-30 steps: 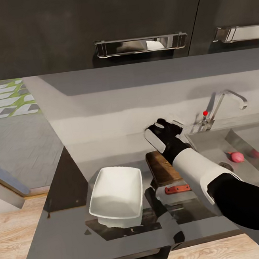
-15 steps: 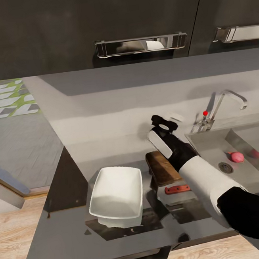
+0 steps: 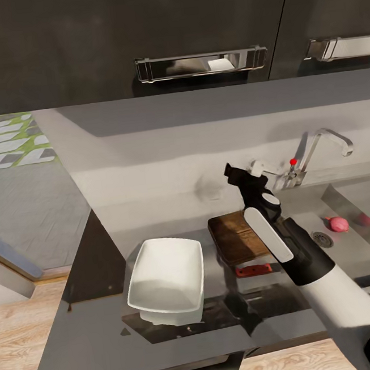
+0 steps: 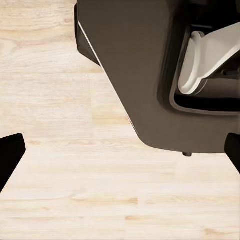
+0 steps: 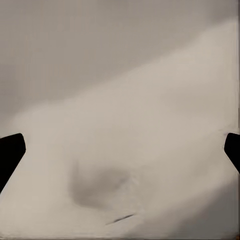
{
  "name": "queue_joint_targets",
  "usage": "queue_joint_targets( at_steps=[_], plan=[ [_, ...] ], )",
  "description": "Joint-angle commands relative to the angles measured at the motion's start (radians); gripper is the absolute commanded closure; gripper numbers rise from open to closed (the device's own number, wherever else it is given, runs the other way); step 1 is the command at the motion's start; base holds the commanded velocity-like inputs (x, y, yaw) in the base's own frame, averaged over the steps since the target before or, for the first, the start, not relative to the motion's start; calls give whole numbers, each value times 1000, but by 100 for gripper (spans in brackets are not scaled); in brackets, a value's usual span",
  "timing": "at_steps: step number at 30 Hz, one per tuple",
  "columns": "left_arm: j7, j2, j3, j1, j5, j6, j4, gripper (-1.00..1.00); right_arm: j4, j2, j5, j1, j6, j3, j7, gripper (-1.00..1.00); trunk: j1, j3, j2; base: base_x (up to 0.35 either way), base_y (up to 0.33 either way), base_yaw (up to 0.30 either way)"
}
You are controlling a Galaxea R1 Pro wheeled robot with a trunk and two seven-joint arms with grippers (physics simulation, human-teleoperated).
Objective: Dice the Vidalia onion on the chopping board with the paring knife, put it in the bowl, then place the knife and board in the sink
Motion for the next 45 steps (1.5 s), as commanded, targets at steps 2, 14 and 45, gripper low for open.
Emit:
queue_joint_targets(
  at_steps=[2,14,45],
  plan=[
    [-1,0,0,0,8,-1,-2,-100,-27,-12,-4,19,6,2,-6,-100,1,-2,-2,0,0,0],
    [-1,2,0,0,8,-2,-2,-100,-171,-95,-2,145,-4,90,-2,-100,1,-2,-2,-21,0,0],
    [-1,1,0,0,8,-2,-2,-100,-176,-122,1,153,-52,188,-7,-100,1,-2,-2,-312,0,0]
  ],
)
